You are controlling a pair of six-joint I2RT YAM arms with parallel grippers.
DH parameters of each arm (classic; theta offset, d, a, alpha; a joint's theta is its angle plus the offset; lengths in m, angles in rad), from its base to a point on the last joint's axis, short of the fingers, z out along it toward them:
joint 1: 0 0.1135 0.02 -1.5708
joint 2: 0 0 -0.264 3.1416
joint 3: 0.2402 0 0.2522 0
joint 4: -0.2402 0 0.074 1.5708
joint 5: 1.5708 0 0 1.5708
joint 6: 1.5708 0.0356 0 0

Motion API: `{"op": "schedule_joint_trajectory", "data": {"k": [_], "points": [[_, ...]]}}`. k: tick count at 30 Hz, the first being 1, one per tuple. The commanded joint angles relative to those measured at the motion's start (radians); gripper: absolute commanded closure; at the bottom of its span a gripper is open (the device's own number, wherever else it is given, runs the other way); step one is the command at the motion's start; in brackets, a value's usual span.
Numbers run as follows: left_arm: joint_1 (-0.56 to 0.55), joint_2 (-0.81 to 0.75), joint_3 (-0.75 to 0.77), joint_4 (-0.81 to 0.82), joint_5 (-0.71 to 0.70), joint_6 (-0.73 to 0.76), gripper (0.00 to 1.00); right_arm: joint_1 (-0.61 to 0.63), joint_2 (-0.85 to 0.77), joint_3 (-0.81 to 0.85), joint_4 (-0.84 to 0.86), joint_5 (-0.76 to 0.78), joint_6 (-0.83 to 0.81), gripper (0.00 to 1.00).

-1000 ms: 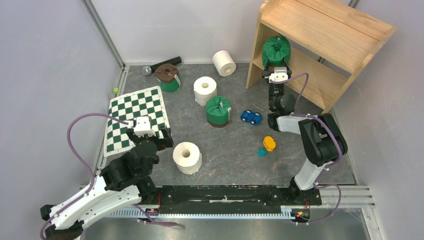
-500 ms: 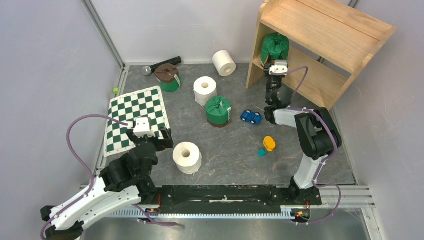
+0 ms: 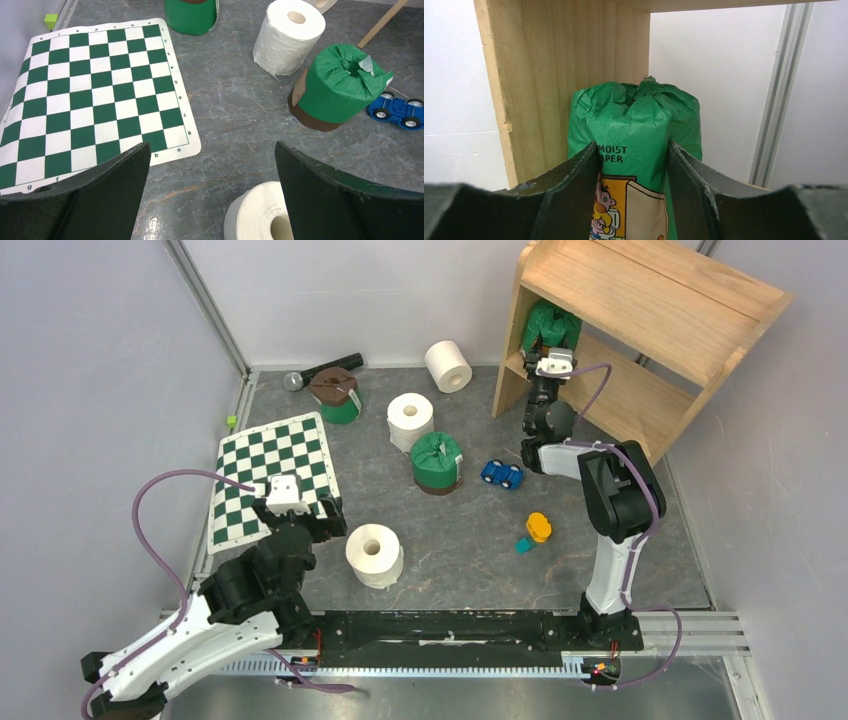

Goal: Place and organize the paper towels onto the shelf

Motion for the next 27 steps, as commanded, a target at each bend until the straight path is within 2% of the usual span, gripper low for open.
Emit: {"op": "schedule_joint_trajectory", "data": {"k": [1, 5, 9, 12, 20, 27], "points": [[-0.003, -0.014, -0.001, 0.028, -0.035, -0.022, 0.0, 0.006, 0.022, 0.001, -0.039, -0.04, 0.025, 0.44], [-0.003, -0.022, -0.003, 0.03, -0.037, -0.022, 0.0, 0.007, -0.024, -0.057, -0.039, -0.079, 0.035, 0.23], [-0.002, -0.034, -0.006, 0.032, -0.036, -0.02, 0.0, 0.012, -0.082, -0.116, -0.04, -0.109, 0.034, 0.14], [-0.002, -0.044, -0.008, 0.036, -0.036, -0.018, 0.0, 0.017, -0.134, -0.167, -0.04, -0.121, 0.034, 0.02], [-0.002, -0.071, -0.005, 0.037, -0.028, -0.02, 0.0, 0.07, -0.335, -0.353, -0.101, -0.108, 0.027, 0.02], [-0.002, -0.01, 0.023, 0.053, 0.026, -0.02, 0.0, 0.189, -0.576, -0.509, -0.32, -0.167, 0.04, 0.02]]}}
